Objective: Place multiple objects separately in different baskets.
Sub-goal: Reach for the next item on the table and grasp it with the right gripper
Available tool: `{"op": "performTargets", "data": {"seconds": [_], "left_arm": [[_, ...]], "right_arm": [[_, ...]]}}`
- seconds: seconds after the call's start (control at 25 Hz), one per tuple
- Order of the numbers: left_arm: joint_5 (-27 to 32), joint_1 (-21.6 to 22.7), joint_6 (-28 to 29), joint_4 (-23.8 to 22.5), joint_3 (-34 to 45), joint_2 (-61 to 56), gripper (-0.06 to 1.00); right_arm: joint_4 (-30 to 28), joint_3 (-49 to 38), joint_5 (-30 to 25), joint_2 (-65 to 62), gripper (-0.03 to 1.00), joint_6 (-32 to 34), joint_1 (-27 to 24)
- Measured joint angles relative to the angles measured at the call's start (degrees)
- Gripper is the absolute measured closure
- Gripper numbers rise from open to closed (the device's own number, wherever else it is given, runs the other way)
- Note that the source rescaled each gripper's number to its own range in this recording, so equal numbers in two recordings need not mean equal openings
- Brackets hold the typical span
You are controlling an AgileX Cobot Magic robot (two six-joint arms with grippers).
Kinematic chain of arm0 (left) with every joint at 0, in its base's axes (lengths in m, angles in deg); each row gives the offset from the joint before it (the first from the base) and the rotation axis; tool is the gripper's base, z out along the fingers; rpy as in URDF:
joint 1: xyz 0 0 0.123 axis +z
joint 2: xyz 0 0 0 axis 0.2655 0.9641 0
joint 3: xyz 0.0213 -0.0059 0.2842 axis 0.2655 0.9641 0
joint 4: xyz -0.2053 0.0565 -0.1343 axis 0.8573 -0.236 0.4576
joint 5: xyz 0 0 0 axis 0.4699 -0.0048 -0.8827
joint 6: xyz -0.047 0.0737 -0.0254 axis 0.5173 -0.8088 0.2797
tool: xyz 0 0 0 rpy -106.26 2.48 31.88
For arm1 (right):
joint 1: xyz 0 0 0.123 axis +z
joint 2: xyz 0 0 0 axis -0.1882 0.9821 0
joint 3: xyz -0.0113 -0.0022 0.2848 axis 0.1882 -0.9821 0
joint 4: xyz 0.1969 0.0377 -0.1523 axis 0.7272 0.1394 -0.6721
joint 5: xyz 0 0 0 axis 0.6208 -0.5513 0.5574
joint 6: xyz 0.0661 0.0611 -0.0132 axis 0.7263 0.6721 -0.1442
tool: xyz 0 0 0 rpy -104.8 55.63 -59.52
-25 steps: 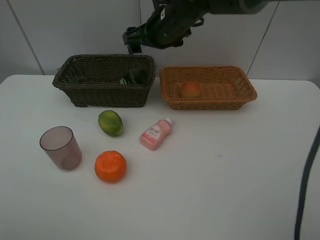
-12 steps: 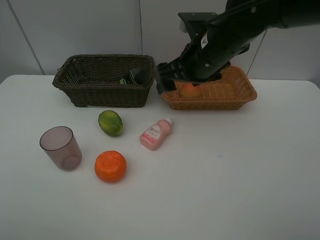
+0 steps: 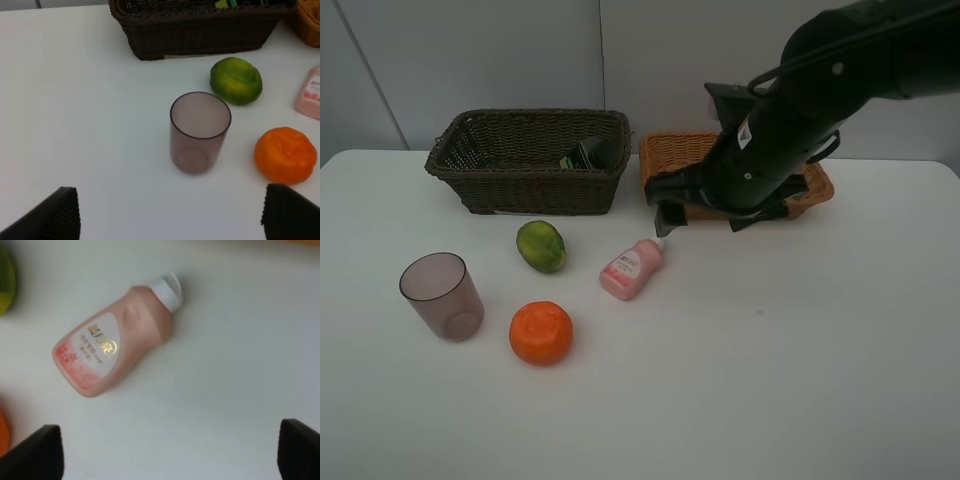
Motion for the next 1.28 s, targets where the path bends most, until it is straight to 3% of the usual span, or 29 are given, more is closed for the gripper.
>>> {"op": "performTargets", "data": {"seconds": [0.2,0.44,0.76,1.28], "left_arm": [[0.00,0.00,0.00,0.00,0.00,0.00,0.01],[0.00,0.00,0.00,0.00,0.00,0.00,0.01],[0.00,0.00,0.00,0.00,0.00,0.00,0.01],[0.00,0.00,0.00,0.00,0.00,0.00,0.01]], "right_arm": [[-1.75,7.67,-7.64,8.55,0.09,12.25,0.56],[-3.72,22.32,-16.49,18.46,0.09,20.84,1.97],[-2.95,28.90,-17.43,25.10,0.09,32.82,3.76],[-3.45,28.96,-13.31,28.53,0.09,41.34,5.30]]}}
